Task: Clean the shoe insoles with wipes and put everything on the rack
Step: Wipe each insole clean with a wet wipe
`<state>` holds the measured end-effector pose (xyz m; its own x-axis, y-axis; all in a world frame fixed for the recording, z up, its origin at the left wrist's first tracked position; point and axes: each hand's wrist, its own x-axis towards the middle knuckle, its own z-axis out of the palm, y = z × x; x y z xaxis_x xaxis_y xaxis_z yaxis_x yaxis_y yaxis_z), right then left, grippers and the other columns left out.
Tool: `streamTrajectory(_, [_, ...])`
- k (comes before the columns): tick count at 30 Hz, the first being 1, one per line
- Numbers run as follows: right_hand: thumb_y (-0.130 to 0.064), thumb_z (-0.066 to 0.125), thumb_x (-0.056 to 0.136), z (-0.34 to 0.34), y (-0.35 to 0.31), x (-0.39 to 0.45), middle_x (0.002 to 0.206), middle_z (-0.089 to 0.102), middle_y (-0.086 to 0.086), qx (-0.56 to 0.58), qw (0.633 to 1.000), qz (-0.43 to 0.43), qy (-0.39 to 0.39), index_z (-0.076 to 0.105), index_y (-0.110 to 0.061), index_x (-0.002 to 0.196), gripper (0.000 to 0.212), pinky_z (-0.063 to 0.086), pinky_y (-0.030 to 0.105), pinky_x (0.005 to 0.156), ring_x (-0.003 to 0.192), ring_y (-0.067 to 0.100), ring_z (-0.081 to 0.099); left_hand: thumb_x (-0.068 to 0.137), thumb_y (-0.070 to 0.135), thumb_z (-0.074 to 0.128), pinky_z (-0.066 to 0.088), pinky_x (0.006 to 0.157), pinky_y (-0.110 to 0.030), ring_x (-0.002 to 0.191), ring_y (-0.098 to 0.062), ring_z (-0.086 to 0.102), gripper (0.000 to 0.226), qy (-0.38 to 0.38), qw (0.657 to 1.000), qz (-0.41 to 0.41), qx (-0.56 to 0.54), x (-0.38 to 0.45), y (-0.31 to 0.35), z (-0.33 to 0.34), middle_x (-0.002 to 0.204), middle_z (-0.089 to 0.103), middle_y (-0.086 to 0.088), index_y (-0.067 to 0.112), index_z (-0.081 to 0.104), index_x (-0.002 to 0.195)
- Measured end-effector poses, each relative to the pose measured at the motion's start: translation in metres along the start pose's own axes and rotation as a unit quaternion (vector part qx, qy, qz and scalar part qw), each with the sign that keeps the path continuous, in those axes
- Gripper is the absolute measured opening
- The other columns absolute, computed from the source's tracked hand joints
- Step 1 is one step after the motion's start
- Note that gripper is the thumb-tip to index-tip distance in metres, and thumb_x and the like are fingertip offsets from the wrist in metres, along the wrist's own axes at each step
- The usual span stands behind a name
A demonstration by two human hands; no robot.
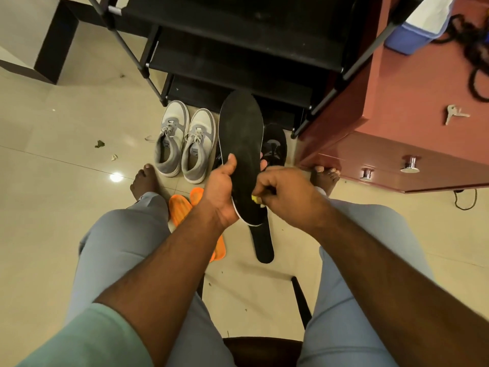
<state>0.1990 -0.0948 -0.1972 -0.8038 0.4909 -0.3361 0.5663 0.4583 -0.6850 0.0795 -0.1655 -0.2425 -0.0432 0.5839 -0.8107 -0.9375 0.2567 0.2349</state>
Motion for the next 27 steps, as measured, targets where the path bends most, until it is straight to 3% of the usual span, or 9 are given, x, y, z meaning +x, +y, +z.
streamTrajectory(3, [0.008, 0.063, 0.079, -0.005, 0.008, 0.021, 0.087, 0.059, 0.006, -0.028, 0.994, 0.015, 0.102, 0.068, -0.007, 0.083, 0.016, 0.049, 0.029, 0.074, 0.081, 0.016, 0.056, 0.103, 0.047, 0.036, 0.049, 0.098, -0.049, 0.107, -0.031, 0.065, 0.051, -0.037, 0.999, -0.005, 0.014, -0.004, -0.009, 0.007, 0.117, 0.067, -0.016, 0.009, 0.061, 0.128])
streamTrajectory(5, [0.006, 0.063, 0.08, -0.008, 0.01, 0.032, 0.086, 0.057, 0.001, -0.014, 0.989, 0.036, 0.143, 0.067, -0.011, 0.083, 0.018, 0.05, 0.029, 0.073, 0.08, 0.014, 0.055, 0.103, 0.047, 0.036, 0.04, 0.106, -0.051, 0.112, -0.033, 0.058, 0.051, -0.051, 0.999, -0.009, 0.009, -0.007, -0.011, 0.011, 0.117, 0.065, -0.017, 0.011, 0.06, 0.129])
streamTrajectory(7, [0.005, 0.064, 0.08, -0.006, 0.005, 0.025, 0.085, 0.059, -0.003, 0.036, 0.993, 0.048, 0.101, 0.066, -0.015, 0.081, 0.021, 0.053, 0.029, 0.074, 0.078, 0.011, 0.058, 0.103, 0.049, 0.033, 0.047, 0.098, -0.049, 0.103, -0.031, 0.066, 0.053, -0.053, 0.999, -0.002, 0.0, -0.006, -0.005, 0.009, 0.113, 0.069, -0.015, 0.011, 0.062, 0.125])
streamTrajectory(11, [0.001, 0.07, 0.078, 0.003, -0.01, -0.012, 0.08, 0.064, -0.011, 0.116, 0.989, 0.065, -0.069, 0.066, -0.024, 0.074, 0.025, 0.054, 0.026, 0.076, 0.08, 0.006, 0.062, 0.101, 0.058, 0.029, 0.05, 0.089, -0.042, 0.092, -0.023, 0.067, 0.066, -0.038, 0.999, 0.001, -0.026, 0.0, 0.006, 0.002, 0.106, 0.068, -0.012, 0.009, 0.058, 0.134])
streamTrajectory(14, [0.003, 0.072, 0.076, 0.008, -0.01, -0.005, 0.077, 0.066, -0.011, 0.177, 0.983, 0.054, 0.008, 0.068, -0.023, 0.073, 0.026, 0.054, 0.025, 0.075, 0.077, 0.008, 0.064, 0.096, 0.066, 0.031, 0.052, 0.084, -0.042, 0.091, -0.026, 0.069, 0.072, -0.044, 0.999, 0.002, -0.019, 0.0, 0.0, 0.005, 0.102, 0.068, -0.012, 0.009, 0.061, 0.127])
streamTrajectory(16, [0.003, 0.072, 0.077, 0.008, -0.01, 0.007, 0.077, 0.067, -0.009, 0.208, 0.974, 0.059, 0.071, 0.069, -0.016, 0.077, 0.019, 0.054, 0.023, 0.077, 0.078, 0.007, 0.065, 0.091, 0.072, 0.034, 0.053, 0.09, -0.044, 0.1, -0.03, 0.07, 0.077, -0.067, 0.997, 0.001, -0.029, -0.002, -0.006, 0.006, 0.107, 0.07, -0.016, 0.008, 0.065, 0.119])
streamTrajectory(18, [0.002, 0.072, 0.077, 0.005, -0.011, 0.01, 0.078, 0.069, -0.004, 0.229, 0.971, 0.055, 0.049, 0.07, -0.011, 0.079, 0.013, 0.055, 0.024, 0.078, 0.078, 0.009, 0.066, 0.087, 0.078, 0.033, 0.055, 0.093, -0.044, 0.104, -0.031, 0.069, 0.083, -0.084, 0.996, 0.003, -0.041, -0.004, -0.007, 0.008, 0.111, 0.07, -0.016, 0.008, 0.069, 0.114])
streamTrajectory(21, [0.001, 0.074, 0.075, 0.007, -0.012, -0.004, 0.081, 0.071, 0.004, 0.241, 0.97, 0.037, -0.022, 0.07, -0.008, 0.081, 0.011, 0.056, 0.033, 0.08, 0.081, 0.017, 0.067, 0.087, 0.08, 0.029, 0.061, 0.079, -0.044, 0.09, -0.03, 0.071, 0.092, -0.068, 0.997, -0.014, -0.036, -0.001, 0.001, 0.004, 0.101, 0.069, -0.016, 0.003, 0.065, 0.119])
streamTrajectory(27, [-0.001, 0.073, 0.077, 0.009, -0.013, 0.016, 0.076, 0.065, -0.016, 0.197, 0.974, 0.042, 0.1, 0.068, -0.02, 0.076, 0.019, 0.051, 0.021, 0.078, 0.078, 0.0, 0.062, 0.092, 0.069, 0.036, 0.055, 0.092, -0.043, 0.109, -0.032, 0.066, 0.077, -0.084, 0.995, -0.032, -0.042, -0.007, -0.011, 0.009, 0.118, 0.065, -0.018, 0.007, 0.058, 0.132])
